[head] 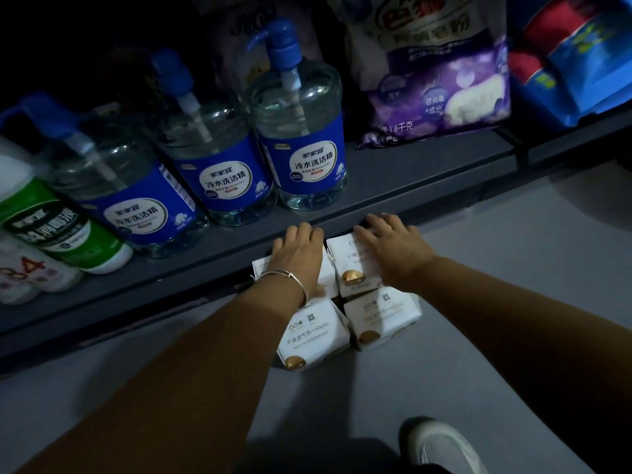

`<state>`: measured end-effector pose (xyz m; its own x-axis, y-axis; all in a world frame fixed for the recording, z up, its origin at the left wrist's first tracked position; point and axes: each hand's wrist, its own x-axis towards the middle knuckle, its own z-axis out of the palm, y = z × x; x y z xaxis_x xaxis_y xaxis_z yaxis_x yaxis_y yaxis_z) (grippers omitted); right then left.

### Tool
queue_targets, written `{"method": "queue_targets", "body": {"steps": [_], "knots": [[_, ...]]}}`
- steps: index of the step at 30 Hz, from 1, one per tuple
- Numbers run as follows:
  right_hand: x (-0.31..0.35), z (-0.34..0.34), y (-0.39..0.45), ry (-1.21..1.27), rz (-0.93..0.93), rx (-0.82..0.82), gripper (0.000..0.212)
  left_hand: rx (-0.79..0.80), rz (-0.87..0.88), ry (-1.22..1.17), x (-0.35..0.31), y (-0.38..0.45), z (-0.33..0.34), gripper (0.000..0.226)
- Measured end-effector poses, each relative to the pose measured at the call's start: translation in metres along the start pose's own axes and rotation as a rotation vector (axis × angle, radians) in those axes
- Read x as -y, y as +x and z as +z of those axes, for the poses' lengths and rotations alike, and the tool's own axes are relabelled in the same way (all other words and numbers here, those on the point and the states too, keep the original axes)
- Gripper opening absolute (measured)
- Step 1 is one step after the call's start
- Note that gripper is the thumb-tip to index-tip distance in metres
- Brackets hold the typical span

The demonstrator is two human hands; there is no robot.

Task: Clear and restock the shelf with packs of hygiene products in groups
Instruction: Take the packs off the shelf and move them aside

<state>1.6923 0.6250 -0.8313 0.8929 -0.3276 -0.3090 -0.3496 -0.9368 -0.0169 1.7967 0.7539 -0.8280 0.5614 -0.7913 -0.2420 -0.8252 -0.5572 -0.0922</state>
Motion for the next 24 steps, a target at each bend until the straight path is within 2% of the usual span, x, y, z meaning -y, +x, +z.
{"method": "queue_targets", "body": {"steps": [4,8,12,16,20,24], "knots": [[-0.005,-0.019,-0.010,-0.042,-0.022,0.015,0.097,0.001,0.012,-0.023,0.000,-0.006,-0.022,0.092],[-0.006,-0.059,-0.024,-0.041,-0.039,-0.044,0.068,-0.015,0.033,-0.092,0.003,-0.015,-0.068,0.073],[-0.008,-0.133,-0.045,-0.007,-0.031,-0.144,0.043,-0.048,0.074,-0.190,0.010,-0.030,-0.136,0.060],[-0.007,-0.217,-0.067,-0.009,-0.004,-0.265,0.038,-0.159,0.108,-0.244,0.021,-0.049,-0.211,0.047],[0.003,-0.304,-0.089,-0.042,0.011,-0.416,0.032,-0.293,0.143,-0.210,0.040,-0.071,-0.291,0.044],[0.015,-0.365,-0.104,-0.051,0.038,-0.500,0.045,-0.426,0.164,-0.215,0.058,-0.080,-0.353,0.045]]}}
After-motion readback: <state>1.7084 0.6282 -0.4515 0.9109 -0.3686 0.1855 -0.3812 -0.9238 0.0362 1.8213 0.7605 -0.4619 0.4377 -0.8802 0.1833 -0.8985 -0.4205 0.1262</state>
